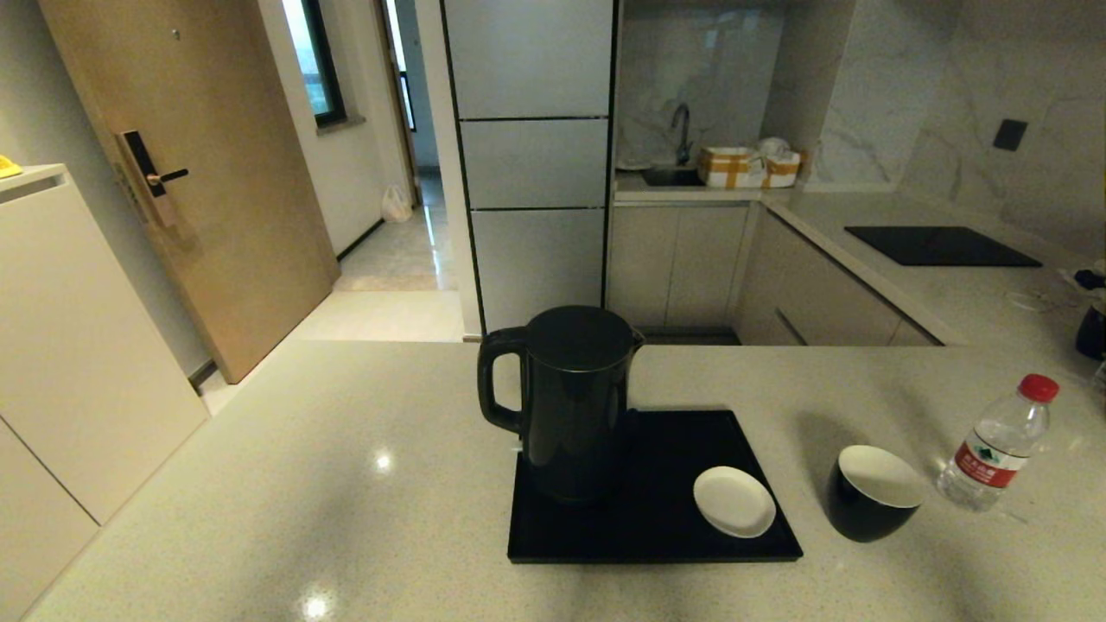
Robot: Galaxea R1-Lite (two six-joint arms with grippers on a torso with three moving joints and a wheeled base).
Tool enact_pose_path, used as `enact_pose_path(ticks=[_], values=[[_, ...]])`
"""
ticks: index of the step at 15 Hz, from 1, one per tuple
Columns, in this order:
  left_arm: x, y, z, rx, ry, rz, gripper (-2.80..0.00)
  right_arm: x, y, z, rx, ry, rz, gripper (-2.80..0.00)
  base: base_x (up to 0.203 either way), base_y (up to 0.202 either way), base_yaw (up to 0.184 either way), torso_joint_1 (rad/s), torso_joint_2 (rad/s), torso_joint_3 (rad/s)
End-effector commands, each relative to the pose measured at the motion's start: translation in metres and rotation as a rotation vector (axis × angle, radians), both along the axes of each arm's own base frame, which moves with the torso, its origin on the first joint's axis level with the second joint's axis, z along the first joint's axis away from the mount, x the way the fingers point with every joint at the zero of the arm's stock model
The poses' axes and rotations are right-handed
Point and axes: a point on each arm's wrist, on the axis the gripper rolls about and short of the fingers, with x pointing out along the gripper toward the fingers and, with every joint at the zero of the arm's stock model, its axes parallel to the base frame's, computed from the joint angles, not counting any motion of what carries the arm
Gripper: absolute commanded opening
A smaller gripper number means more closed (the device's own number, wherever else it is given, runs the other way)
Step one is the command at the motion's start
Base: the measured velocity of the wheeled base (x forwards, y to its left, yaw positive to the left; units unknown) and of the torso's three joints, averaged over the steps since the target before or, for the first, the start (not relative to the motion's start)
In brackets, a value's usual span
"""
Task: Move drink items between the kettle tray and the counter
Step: Pick up the kettle
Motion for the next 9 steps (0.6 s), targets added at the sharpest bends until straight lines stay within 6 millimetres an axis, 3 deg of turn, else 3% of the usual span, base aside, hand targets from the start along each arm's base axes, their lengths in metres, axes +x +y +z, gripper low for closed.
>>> enact_pose_path(ticks=[1,2,4,6,9], values=[[0.0,0.0,0.0,-0.001,0.0,0.0,-2.8,-0.098,0.034,0.037,-0.042,-0.114,0.096,-2.8,0.0,0.0,0.0,0.0,0.0,0.0],[0.0,0.0,0.0,-0.001,0.0,0.0,-2.8,-0.129,0.044,0.044,-0.047,-0.116,0.163,-2.8,0.0,0.0,0.0,0.0,0.0,0.0],[0.0,0.0,0.0,0.0,0.0,0.0,-2.8,-0.181,0.044,0.037,-0.041,-0.087,0.327,-2.8,0.0,0.0,0.0,0.0,0.0,0.0],[0.0,0.0,0.0,-0.001,0.0,-0.001,-2.8,-0.227,0.04,0.013,-0.058,-0.114,0.333,-2.8,0.0,0.0,0.0,0.0,0.0,0.0],[0.0,0.0,0.0,-0.001,0.001,0.001,-2.8,-0.27,0.04,-0.047,-0.1,-0.181,0.319,-2.8,0.0,0.0,0.0,0.0,0.0,0.0]])
